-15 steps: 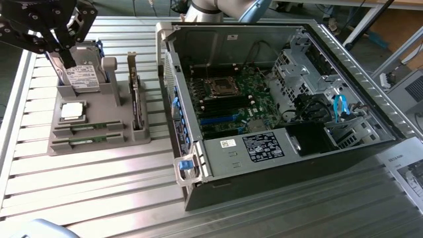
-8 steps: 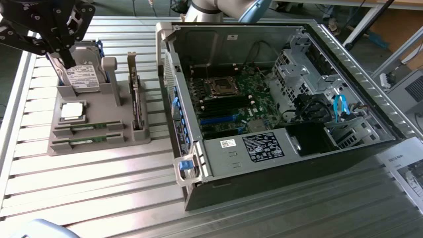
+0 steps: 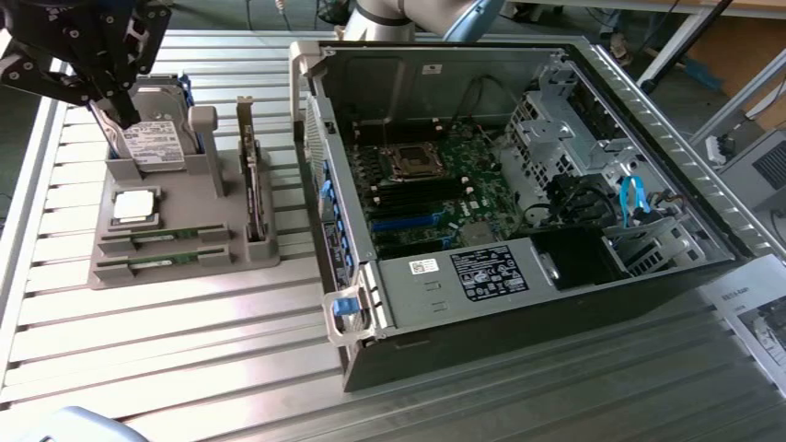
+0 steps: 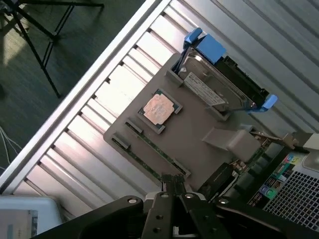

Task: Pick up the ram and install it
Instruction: 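Pick up the ram and move it above insertion slot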

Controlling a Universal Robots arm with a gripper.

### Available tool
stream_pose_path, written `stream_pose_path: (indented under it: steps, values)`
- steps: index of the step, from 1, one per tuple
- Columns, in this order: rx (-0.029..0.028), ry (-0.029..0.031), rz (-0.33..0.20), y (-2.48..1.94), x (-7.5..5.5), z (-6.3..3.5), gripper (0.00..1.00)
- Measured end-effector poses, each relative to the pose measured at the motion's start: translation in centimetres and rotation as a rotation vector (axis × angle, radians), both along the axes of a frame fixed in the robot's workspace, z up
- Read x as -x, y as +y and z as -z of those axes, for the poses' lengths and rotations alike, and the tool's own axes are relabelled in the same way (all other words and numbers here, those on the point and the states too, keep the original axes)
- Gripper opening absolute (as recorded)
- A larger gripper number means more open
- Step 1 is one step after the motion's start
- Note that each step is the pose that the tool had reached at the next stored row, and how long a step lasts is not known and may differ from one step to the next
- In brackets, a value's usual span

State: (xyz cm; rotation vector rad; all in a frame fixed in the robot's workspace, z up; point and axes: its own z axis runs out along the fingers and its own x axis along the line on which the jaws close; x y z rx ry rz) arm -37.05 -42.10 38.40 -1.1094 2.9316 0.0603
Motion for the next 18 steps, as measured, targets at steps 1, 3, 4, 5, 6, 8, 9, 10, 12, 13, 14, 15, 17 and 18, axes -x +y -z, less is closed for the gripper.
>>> stream_pose_path:
  steps: [1,3,4,5,6,8,9,10,12,13,14,15,17,18]
  values:
    - [0.0003,0.0001,-0.017,0.00,0.00,0.00,0.10]
    - [0.0008,0.0000,-0.051,0.00,0.00,0.02,0.10]
    - [0.0011,0.0000,-0.066,0.00,0.00,0.03,0.10]
    - [0.0014,0.0000,-0.084,0.00,0.00,0.03,0.10]
    - [0.0018,0.0000,-0.106,0.00,0.00,0.03,0.10]
    - [0.0023,0.0000,-0.139,0.00,0.00,0.05,0.10]
    - [0.0025,0.0000,-0.155,0.00,0.00,0.05,0.10]
    - [0.0027,0.0000,-0.172,0.00,0.00,0.05,0.10]
    - [0.0032,0.0000,-0.204,0.00,0.00,0.06,0.10]
    - [0.0035,0.0000,-0.220,0.00,0.00,0.07,0.10]
    - [0.0039,0.0000,-0.236,0.00,0.00,0.07,0.10]
    - [0.0043,0.0000,-0.251,0.00,0.00,0.08,0.10]
    - [0.0051,0.0000,-0.283,0.00,0.00,0.09,0.10]
    - [0.0055,0.0001,-0.299,0.00,0.00,0.09,0.10]
